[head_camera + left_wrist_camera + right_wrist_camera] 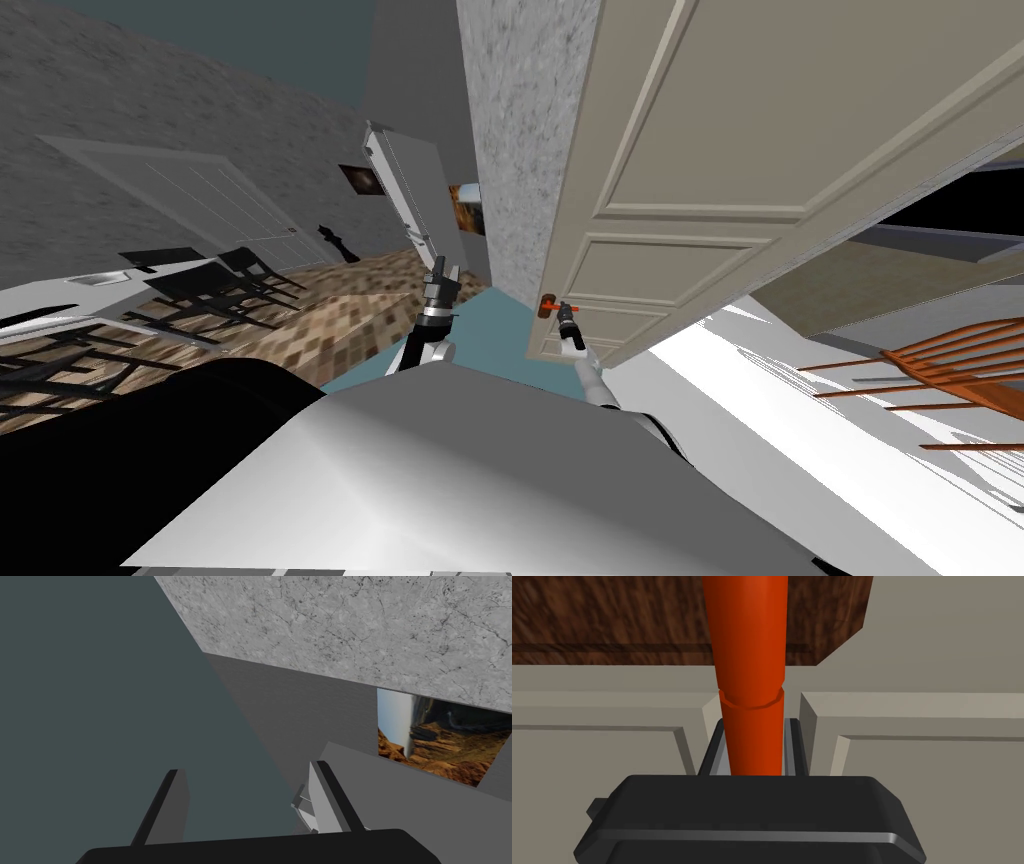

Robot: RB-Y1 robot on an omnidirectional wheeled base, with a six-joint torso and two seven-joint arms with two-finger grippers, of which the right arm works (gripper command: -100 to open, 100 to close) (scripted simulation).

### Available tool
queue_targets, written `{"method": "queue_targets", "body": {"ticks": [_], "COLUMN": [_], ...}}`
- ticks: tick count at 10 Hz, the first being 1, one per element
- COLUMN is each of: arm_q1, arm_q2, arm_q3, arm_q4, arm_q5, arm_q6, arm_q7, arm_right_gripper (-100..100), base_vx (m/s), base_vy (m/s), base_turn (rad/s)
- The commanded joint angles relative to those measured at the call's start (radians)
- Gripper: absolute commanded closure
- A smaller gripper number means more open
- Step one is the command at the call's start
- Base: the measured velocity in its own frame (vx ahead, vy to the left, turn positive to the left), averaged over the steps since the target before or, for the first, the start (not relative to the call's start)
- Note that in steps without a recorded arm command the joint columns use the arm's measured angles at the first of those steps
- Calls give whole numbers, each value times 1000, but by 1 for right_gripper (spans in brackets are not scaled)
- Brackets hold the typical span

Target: Push the door open

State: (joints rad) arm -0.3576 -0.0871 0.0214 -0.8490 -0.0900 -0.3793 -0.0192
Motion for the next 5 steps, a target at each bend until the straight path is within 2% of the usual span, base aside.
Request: {"method": "queue_targets", "body": {"ticks": [1, 2, 3, 4, 5], "arm_q1": [3, 3, 8, 6, 6], "arm_q2": [2, 3, -3, -11, -12], "arm_q3": [-14, -23, -21, -44, -50], "arm_q4": [-8, -6, -8, -5, -4], "arm_q5": [-2, -3, -3, -8, -9], "arm_q6": [1, 0, 2, 1, 0], "arm_q7": [5, 8, 5, 11, 12], "arm_right_gripper": [100, 100, 100, 100, 100], "base_vx": [154, 144, 62, 133, 188], "base_vy": [155, 157, 59, 93, 116], "base_turn": [-69, -70, -53, -76, -83]}}
